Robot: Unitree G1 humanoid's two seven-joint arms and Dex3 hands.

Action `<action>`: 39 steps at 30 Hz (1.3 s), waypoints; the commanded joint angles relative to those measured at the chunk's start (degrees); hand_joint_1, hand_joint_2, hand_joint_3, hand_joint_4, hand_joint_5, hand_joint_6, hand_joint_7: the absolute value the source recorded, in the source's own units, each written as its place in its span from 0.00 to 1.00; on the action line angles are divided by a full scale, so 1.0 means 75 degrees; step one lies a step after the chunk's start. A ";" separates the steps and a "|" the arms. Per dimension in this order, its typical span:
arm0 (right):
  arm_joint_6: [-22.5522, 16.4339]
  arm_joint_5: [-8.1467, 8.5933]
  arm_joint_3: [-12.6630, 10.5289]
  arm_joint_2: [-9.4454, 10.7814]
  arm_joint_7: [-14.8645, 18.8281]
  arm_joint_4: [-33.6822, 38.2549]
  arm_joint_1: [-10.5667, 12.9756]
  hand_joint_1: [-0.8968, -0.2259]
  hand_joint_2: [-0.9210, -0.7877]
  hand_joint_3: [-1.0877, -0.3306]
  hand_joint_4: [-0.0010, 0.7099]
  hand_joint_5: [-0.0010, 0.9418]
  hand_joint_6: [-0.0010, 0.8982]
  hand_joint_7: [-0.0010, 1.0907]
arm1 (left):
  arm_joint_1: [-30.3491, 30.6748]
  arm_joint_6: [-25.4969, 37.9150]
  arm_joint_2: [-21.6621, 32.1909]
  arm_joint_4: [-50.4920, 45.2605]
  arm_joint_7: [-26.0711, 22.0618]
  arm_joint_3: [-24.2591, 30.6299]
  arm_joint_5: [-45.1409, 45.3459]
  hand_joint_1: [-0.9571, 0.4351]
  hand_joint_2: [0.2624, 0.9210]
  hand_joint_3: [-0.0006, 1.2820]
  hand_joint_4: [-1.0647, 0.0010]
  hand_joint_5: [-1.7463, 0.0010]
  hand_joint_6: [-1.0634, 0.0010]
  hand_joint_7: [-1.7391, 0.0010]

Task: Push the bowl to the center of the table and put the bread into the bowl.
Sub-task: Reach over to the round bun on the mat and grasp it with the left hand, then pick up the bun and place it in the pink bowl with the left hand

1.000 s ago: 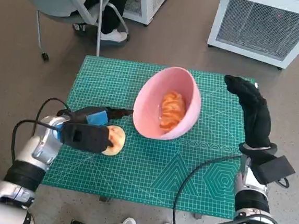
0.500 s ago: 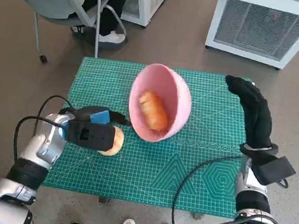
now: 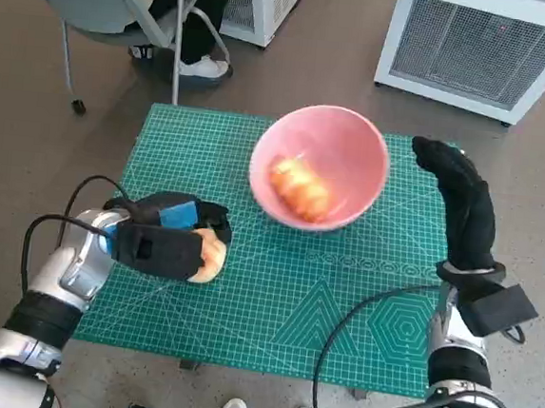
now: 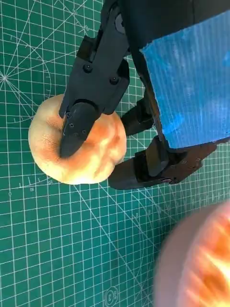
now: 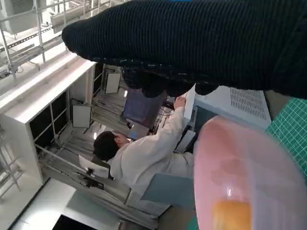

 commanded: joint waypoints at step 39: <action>0.0077 -0.0031 0.0058 0.0093 -0.0183 0.0166 0.0102 0.42 0.00 0.34 0.50 0.00 0.35 0.08 | -0.0274 -0.0877 0.0043 -0.1703 -0.0048 0.1910 -0.1976 0.69 0.97 0.01 0.27 0.32 0.28 0.48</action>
